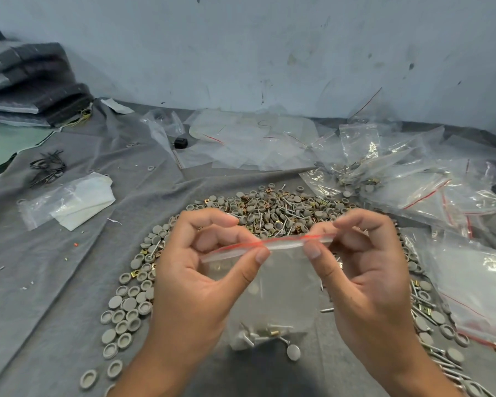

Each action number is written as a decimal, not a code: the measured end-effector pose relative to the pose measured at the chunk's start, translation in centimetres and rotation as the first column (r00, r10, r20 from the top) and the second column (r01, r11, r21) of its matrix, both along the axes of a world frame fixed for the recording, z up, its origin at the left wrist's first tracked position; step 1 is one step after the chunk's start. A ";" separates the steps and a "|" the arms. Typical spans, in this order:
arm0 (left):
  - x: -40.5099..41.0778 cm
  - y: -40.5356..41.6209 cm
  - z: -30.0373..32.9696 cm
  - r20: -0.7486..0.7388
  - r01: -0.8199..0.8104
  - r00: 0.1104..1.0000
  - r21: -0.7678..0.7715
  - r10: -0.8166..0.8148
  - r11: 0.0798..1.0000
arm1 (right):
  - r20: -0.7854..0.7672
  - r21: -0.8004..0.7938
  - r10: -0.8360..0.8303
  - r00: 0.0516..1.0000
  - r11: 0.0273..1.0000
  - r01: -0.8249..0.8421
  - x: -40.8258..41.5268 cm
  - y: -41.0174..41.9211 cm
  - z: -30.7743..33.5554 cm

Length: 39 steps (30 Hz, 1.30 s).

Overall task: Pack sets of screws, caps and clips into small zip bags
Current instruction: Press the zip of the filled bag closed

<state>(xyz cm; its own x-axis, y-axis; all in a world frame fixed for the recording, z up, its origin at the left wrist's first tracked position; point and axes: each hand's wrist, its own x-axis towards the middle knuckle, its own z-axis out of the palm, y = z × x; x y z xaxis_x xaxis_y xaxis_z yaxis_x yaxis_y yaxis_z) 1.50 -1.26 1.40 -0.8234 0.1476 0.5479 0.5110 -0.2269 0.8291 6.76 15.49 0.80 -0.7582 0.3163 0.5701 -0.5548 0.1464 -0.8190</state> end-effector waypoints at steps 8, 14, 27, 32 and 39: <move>0.1 0.2 0.1 0.060 -0.002 0.998 -0.063 0.005 0.998 | 0.072 0.022 0.040 0.997 0.999 -0.041 -0.1 -0.1 -0.5; 0.1 0.1 0.2 0.084 0.071 0.994 -0.063 -0.066 0.995 | 0.053 0.020 0.038 0.998 0.999 -0.039 0.0 -0.3 -0.5; -0.7 -0.1 0.2 0.162 0.014 0.987 0.039 -0.020 0.999 | 0.078 -0.097 0.027 0.997 0.995 -0.019 -0.2 0.1 -0.4; -0.6 -0.1 0.2 0.170 0.042 0.985 0.015 -0.044 0.999 | 0.093 -0.077 0.024 0.995 0.997 -0.017 -0.2 0.0 -0.5; -0.6 0.0 -0.2 0.191 0.071 0.979 -0.022 -0.065 0.997 | 0.073 -0.087 0.032 0.997 0.996 -0.026 0.0 -0.2 -0.1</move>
<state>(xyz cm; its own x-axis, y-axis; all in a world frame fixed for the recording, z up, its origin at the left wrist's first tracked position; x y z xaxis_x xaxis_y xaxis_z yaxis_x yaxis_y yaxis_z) 0.92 -1.27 1.22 -0.8995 0.2203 0.3774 0.3279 -0.2304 0.9162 6.76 15.33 0.75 -0.8068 0.3391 0.4838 -0.4953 0.0583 -0.8668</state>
